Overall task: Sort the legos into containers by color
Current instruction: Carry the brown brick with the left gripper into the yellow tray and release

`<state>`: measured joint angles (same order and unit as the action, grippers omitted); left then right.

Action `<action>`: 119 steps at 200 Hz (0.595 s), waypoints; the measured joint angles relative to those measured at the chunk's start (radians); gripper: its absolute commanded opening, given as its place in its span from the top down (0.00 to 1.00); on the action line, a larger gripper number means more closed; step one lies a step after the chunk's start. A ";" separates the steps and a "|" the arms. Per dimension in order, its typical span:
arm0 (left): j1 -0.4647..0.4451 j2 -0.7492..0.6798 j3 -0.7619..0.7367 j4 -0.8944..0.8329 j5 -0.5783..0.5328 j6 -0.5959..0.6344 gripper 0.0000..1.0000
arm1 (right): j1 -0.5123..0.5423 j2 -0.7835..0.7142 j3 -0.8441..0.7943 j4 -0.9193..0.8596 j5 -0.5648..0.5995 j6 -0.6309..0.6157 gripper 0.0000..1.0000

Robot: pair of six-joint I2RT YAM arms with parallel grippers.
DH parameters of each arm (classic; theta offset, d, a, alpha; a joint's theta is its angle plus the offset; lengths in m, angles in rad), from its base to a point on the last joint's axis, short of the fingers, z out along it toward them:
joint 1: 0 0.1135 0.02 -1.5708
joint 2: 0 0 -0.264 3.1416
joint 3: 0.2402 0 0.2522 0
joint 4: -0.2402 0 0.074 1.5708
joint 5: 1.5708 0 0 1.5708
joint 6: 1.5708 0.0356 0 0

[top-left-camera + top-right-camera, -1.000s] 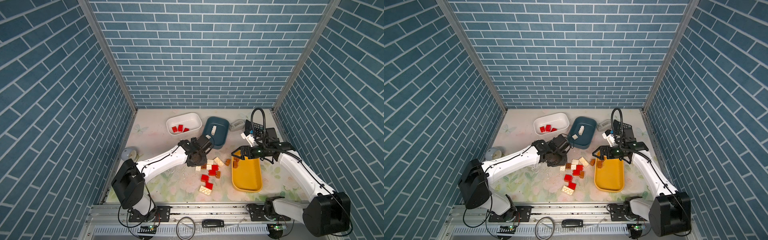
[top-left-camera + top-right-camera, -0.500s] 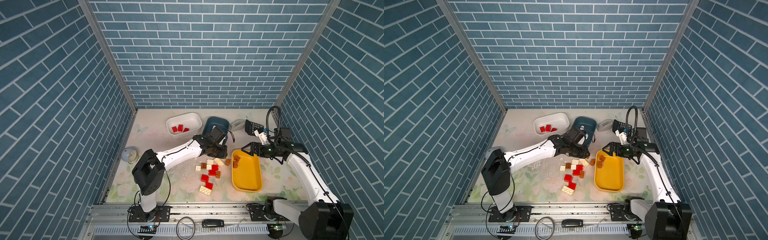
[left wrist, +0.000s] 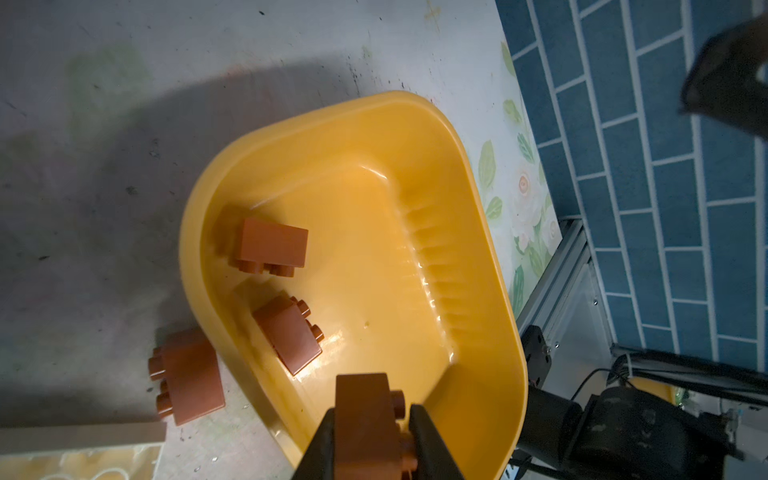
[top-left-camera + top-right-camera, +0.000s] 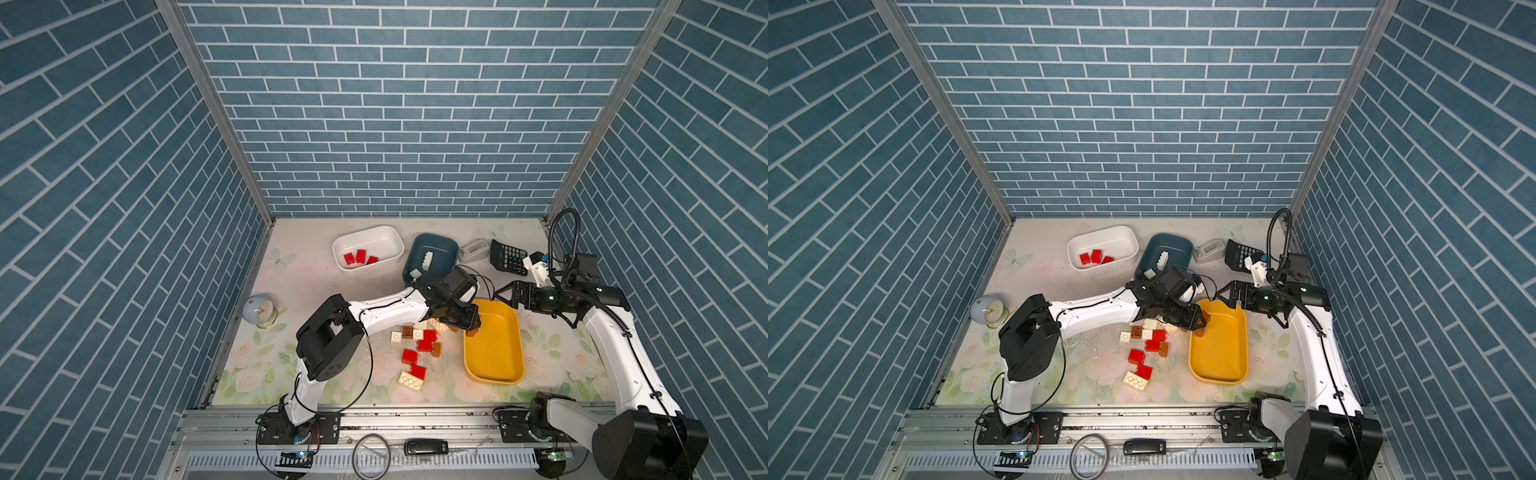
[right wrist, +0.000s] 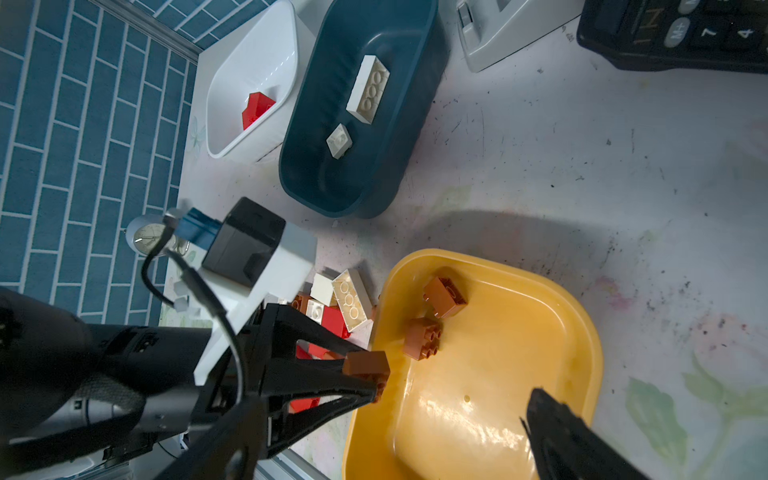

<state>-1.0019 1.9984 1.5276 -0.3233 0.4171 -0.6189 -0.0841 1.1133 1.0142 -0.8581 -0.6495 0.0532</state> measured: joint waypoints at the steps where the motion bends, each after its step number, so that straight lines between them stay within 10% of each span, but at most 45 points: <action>1: 0.000 0.000 0.000 0.000 0.000 0.000 0.60 | 0.000 0.000 0.000 0.000 0.000 0.000 0.02; 24: -0.005 -0.005 -0.006 0.000 0.018 0.010 0.40 | -0.006 0.000 0.011 -0.011 0.002 -0.010 0.02; 119: 0.037 -0.281 -0.123 -0.148 -0.082 0.060 0.30 | -0.008 0.003 0.020 -0.037 -0.051 -0.017 0.02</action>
<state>-0.9649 1.7176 1.4048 -0.4709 0.3355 -0.5587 -0.0925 1.1160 1.0344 -0.8951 -0.7010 0.0360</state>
